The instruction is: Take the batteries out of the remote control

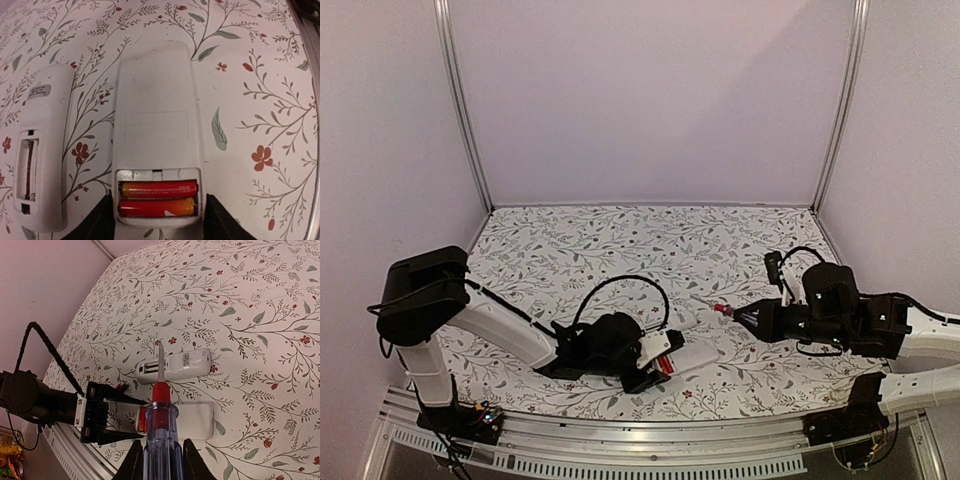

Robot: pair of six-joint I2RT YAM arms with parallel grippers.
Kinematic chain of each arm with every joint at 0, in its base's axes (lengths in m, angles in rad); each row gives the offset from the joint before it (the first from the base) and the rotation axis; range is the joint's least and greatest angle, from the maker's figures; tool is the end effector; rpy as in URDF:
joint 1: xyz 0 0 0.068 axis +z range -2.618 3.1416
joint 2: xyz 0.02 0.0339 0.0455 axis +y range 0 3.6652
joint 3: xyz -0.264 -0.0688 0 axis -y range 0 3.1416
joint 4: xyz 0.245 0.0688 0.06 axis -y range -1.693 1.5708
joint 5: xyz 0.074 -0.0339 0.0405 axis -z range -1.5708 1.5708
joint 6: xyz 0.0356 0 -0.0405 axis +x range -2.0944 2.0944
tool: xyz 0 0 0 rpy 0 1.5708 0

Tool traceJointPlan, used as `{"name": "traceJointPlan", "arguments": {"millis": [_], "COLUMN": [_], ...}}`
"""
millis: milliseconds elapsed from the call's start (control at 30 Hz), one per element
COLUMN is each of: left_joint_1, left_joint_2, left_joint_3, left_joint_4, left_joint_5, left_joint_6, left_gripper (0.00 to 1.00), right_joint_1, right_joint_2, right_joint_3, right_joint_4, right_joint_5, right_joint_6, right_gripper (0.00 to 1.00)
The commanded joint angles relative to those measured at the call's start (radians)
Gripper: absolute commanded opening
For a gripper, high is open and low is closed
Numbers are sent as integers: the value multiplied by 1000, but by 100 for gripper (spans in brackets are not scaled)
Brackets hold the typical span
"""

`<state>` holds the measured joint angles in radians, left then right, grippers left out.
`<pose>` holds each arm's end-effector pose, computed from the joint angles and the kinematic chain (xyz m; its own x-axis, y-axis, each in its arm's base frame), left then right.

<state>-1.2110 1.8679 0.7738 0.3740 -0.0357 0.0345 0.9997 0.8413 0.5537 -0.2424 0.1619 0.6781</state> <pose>0.1228 -0.3228 0.1035 -0.2001 0.6299 -0.7505 0.9334 0.3555 0.0495 0.1076 0.1569 0.2432 -0.6865 0.0768 -0.7230 -0.4166 0.7734 0.4778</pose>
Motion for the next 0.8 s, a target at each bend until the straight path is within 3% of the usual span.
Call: {"name": "traceJointPlan", "arguments": {"millis": [0,367,767], "left_joint_1": [-16,-26,-31], "left_joint_2": [29,31,31], "left_joint_3": [-25,-71,-76], "left_joint_4": [-14,73,86], "left_joint_5": [-1,-41,-41], "left_joint_6": [30,83,91], "left_gripper": [51,43,41], "right_joint_1": [14,148,168], "right_joint_2": [29,180,264], "right_joint_3": [-19,14,80], "right_joint_4": [-54,-34,-48], "right_joint_5": [-170,-216,-123], "right_joint_6": [-17,17,6], "right_gripper": [0,0,0]}}
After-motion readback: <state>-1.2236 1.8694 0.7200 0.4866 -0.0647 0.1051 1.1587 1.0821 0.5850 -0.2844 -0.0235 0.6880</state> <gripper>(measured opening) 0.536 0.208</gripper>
